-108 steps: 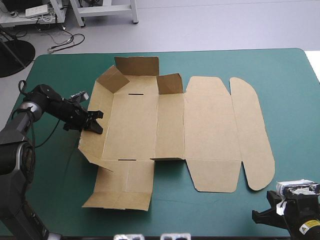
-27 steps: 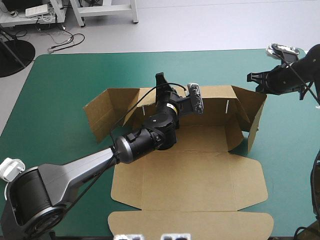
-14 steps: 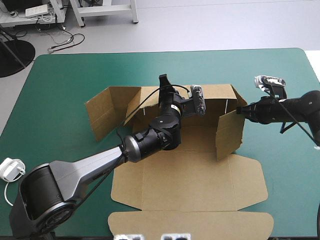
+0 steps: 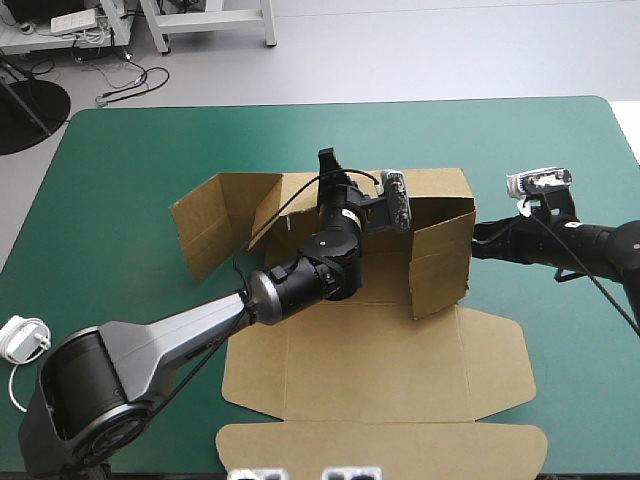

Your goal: Fold the box

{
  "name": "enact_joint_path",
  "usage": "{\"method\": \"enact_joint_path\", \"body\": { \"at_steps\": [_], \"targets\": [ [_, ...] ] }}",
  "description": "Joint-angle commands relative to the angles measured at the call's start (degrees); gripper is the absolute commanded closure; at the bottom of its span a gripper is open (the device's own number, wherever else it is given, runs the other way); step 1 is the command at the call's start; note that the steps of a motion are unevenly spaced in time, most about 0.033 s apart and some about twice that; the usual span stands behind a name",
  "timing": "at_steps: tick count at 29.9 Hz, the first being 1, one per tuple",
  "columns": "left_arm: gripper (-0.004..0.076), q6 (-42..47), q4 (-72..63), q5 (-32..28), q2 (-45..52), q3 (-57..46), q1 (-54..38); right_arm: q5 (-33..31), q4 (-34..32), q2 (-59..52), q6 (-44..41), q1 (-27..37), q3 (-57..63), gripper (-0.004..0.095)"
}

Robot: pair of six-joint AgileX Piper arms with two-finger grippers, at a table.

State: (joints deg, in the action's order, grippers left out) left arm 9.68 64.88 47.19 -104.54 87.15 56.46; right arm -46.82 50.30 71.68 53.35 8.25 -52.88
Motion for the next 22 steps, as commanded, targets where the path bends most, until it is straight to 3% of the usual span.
{"method": "enact_joint_path", "body": {
  "at_steps": [1,4,6,10,22],
  "targets": [
    [0.0734,1.63,-1.29,0.07,1.67,0.71,0.24,-0.38,-0.4,-2.47,0.79,0.36,-1.27,0.063],
    [0.0734,1.63,-1.2,-0.02,1.67,0.71,0.24,-0.67,0.21,-0.47,2.22,0.25,-1.27,0.0481],
    [0.0734,1.63,-1.2,-0.02,1.67,0.71,0.24,-1.78,1.67,1.32,2.23,0.14,-1.27,0.0438],
    [0.0733,1.63,-1.4,-0.15,1.67,0.71,0.24,-4.41,2.01,3.56,3.09,0.14,-1.27,0.0437],
    [0.0734,1.84,-2.62,-0.9,1.67,0.71,3.82,-4.02,2.95,6.34,4.75,-0.35,-1.27,0.0437]
  ]
}}
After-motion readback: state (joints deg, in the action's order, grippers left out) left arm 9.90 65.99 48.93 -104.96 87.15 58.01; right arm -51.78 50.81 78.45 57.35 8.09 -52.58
